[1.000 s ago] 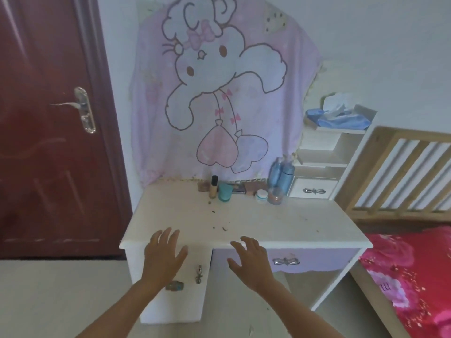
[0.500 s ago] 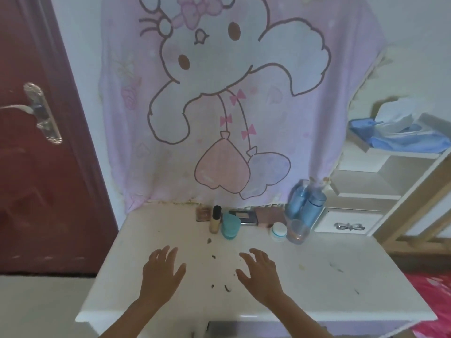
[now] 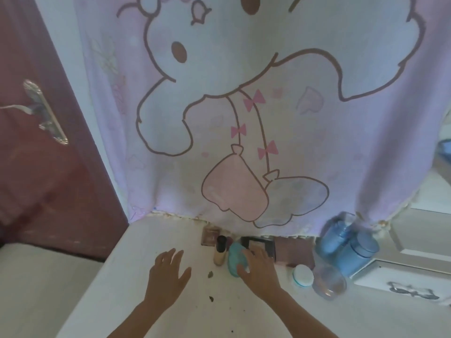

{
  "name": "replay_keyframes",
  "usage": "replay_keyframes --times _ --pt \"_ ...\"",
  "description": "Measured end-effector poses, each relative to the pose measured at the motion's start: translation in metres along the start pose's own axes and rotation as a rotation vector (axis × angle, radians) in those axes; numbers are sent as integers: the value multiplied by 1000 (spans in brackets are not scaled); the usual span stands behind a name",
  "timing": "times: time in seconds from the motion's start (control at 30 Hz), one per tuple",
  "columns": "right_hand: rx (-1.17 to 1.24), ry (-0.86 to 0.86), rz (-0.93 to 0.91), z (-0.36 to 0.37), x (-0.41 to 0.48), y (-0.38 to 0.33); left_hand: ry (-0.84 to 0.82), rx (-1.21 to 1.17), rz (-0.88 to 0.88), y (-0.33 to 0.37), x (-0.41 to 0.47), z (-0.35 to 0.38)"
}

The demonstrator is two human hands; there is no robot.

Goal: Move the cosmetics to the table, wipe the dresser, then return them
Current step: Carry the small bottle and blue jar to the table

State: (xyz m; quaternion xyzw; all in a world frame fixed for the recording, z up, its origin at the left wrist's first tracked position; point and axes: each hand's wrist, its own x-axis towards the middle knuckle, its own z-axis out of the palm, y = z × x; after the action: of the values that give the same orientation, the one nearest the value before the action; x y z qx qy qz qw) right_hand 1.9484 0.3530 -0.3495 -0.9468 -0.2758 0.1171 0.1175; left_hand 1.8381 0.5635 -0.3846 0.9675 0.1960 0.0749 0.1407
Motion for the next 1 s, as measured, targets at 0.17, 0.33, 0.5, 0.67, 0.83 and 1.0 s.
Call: replay_keyframes --times 0.17,0.33,0.5,0.67,0.83,1.0 --pt "19 9 -19 5 14 -3 -102 30 16 -13 13 13" --pt "121 41 38 0 35 2 -201 69 79 -15 39 18" --pt "97 -94 -33 -1 40 -2 -252 -129 187 3 51 20" --pt "50 -200 -44 14 41 -1 -390 -323 187 30 60 27" --pt "36 -206 -21 23 41 -1 -448 -383 140 51 71 32" --pt "81 -189 -8 27 42 1 -455 -418 66 60 76 31"
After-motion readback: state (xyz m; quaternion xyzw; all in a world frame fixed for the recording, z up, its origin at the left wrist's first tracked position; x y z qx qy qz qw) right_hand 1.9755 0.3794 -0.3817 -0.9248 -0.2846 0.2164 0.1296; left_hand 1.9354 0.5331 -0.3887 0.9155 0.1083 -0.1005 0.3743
